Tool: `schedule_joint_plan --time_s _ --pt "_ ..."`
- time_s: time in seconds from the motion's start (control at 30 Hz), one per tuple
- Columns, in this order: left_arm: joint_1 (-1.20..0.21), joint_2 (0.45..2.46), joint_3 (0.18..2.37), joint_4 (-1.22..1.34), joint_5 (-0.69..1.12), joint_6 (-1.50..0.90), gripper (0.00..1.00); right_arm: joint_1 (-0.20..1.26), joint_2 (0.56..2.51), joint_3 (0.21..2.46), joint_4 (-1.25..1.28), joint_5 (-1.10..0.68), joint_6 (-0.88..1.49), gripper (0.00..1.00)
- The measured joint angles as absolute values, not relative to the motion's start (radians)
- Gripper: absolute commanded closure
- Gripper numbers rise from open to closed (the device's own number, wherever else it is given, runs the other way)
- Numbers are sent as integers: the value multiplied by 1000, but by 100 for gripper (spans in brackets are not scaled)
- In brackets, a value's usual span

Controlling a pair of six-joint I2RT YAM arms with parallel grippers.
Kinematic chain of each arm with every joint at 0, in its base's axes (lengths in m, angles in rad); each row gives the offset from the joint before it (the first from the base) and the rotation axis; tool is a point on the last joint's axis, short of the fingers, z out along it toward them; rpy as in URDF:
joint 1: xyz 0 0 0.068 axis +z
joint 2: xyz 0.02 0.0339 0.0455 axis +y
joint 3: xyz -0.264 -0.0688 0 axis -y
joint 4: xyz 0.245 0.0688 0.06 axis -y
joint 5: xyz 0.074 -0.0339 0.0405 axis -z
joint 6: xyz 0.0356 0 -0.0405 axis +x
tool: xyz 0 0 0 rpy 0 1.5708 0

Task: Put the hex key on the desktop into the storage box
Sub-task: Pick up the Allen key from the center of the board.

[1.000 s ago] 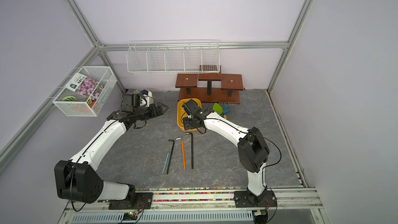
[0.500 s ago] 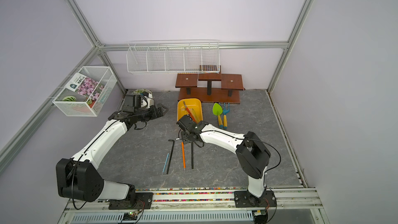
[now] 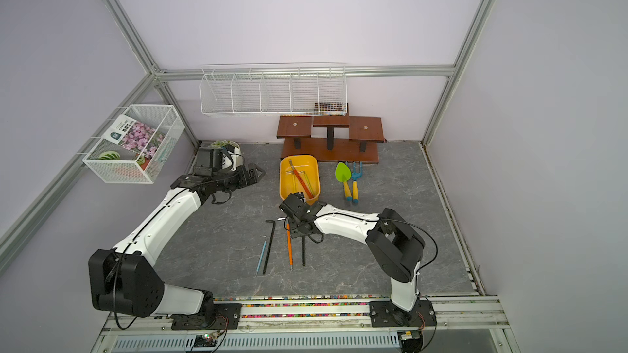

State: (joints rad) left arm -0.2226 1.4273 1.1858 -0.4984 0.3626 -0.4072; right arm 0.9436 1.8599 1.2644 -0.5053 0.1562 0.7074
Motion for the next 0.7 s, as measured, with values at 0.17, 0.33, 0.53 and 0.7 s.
schedule_joint_plan --time_s 0.17,0.33,0.53,0.7 --pt "-223 1435 1186 -499 363 -407 0 948 1911 1265 -500 157 719 45" --pt "-223 1440 1186 -499 363 -407 0 958 1941 1266 -498 161 730 46" --pt "-223 1440 1186 -499 363 -407 0 959 1945 1267 -496 171 742 50" --pt "-223 1440 1186 -499 363 -407 0 961 1948 1268 -495 186 749 58"
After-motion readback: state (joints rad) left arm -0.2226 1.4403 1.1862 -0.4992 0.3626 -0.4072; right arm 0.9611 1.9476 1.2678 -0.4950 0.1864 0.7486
